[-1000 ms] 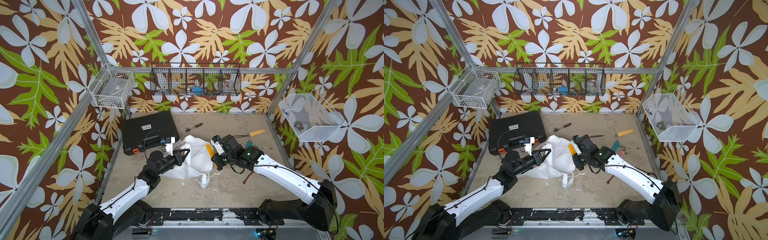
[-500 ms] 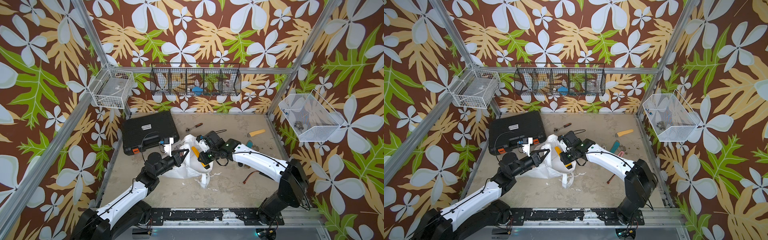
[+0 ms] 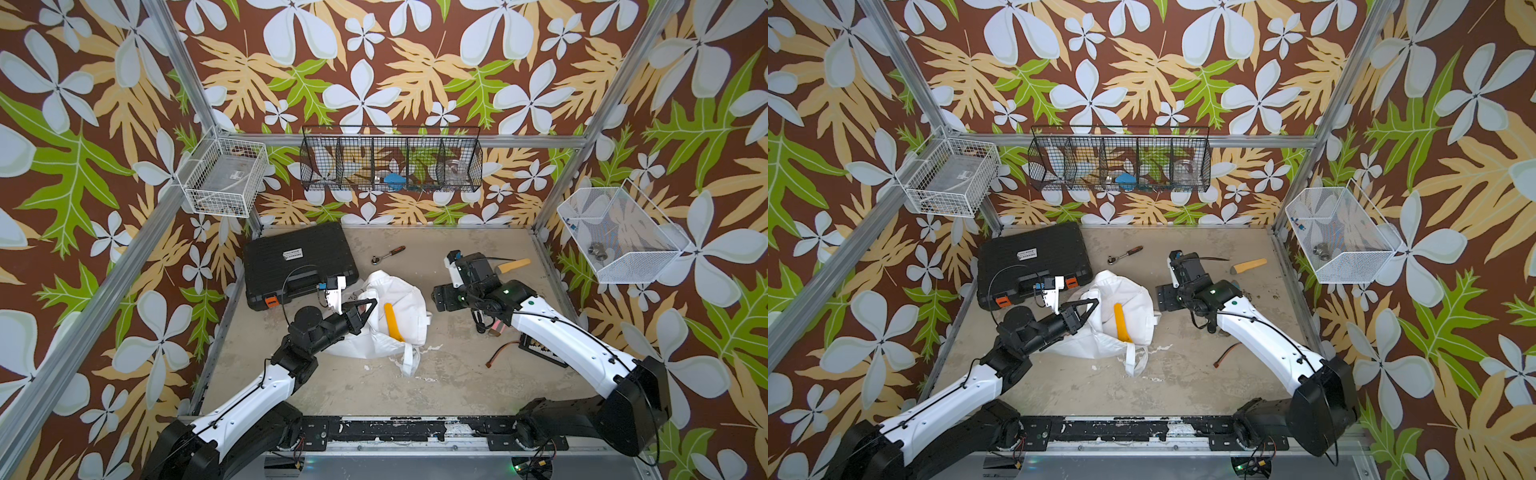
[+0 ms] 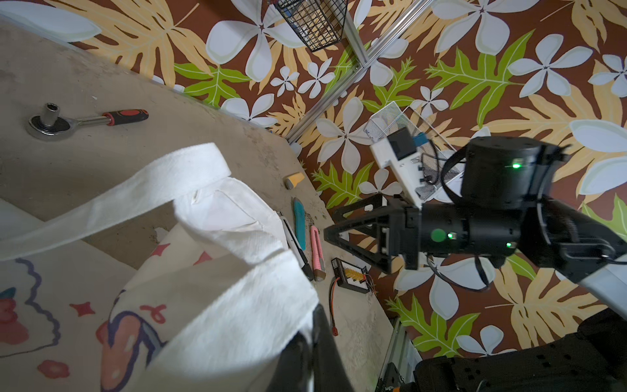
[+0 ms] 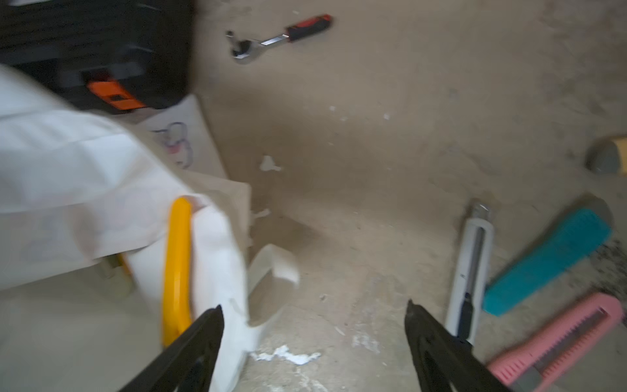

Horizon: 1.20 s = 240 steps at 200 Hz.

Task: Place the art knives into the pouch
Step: Place the utility knife in the pouch, then pick up the utility knife at the center of the board.

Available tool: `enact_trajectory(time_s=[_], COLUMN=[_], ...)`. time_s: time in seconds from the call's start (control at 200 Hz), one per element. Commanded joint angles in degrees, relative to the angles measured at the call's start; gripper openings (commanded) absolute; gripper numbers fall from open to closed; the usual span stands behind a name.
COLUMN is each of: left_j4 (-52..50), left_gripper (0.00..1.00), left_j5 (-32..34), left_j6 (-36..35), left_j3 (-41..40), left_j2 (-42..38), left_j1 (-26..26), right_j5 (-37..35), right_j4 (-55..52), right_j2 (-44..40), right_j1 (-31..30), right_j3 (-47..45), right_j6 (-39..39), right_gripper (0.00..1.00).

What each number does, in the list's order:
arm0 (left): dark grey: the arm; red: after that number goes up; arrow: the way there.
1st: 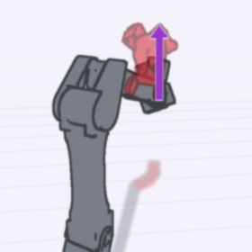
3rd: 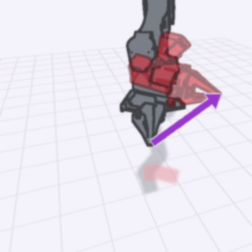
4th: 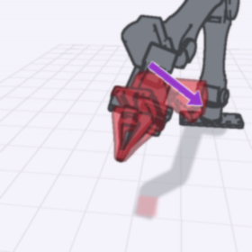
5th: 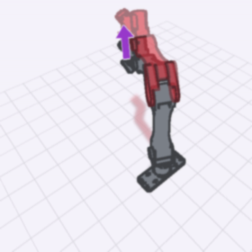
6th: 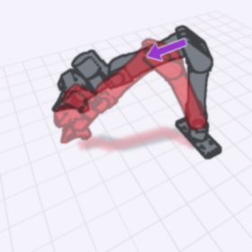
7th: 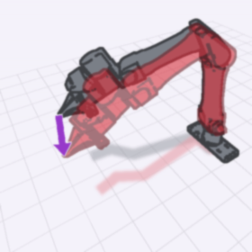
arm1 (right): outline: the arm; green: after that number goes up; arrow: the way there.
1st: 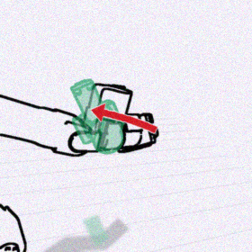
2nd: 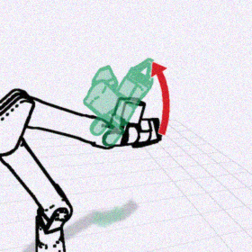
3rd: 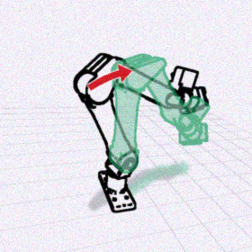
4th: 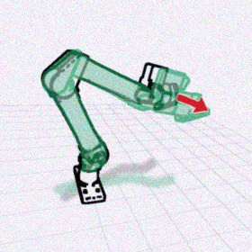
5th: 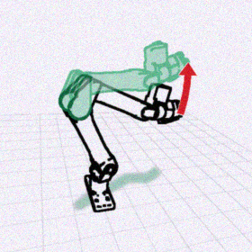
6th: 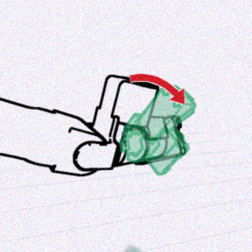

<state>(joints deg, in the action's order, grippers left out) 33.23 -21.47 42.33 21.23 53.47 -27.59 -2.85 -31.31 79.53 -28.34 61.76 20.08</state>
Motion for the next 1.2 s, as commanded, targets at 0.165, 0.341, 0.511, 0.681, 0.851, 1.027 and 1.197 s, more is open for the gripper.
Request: enact_trajectory(time_s=[0.165,0.341,0.511,0.681,0.851,1.027,1.197], left_j4=[2.2,2.0,2.3,3.5,3.9,4.3,3.8], left_gripper=[0.00,0.00,0.00,0.00,0.00,0.00,0.00], left_j5=[-0.6,-1.2,-2.0,-2.4,-2.7,-3.1,-3.1], left_j6=[0.2,0.2,0.2,0.5,0.6,0.9,0.8], left_j3=[0.3,0.6,0.5,0.0,0.1,-0.1,-0.1], left_j2=[0.1,-0.5,0.2,0.9,1.1,1.1,0.5], left_j1=[0.0,-0.1,-0.1,-0.1,-0.1,0.0,-0.1], right_j5=[-7.6,-10.0,-8.1,-5.9,-4.4,-3.9,-2.9], right_j4=[0.6,1.7,3.6,3.8,4.3,4.4,4.8], right_j2=[14.3,18.1,19.2,21.2,22.4,23.4,23.6], right_j1=[5.5,7.1,10.5,12.4,13.9,14.3,14.3], right_j3=[-0.4,-0.9,-0.9,0.4,0.3,0.3,-0.4], right_j6=[0.6,0.4,-0.1,-0.9,-1.2,-1.4,-1.5], right_gripper=[0.81,0.76,0.74,0.72,0.63,0.57,0.40])
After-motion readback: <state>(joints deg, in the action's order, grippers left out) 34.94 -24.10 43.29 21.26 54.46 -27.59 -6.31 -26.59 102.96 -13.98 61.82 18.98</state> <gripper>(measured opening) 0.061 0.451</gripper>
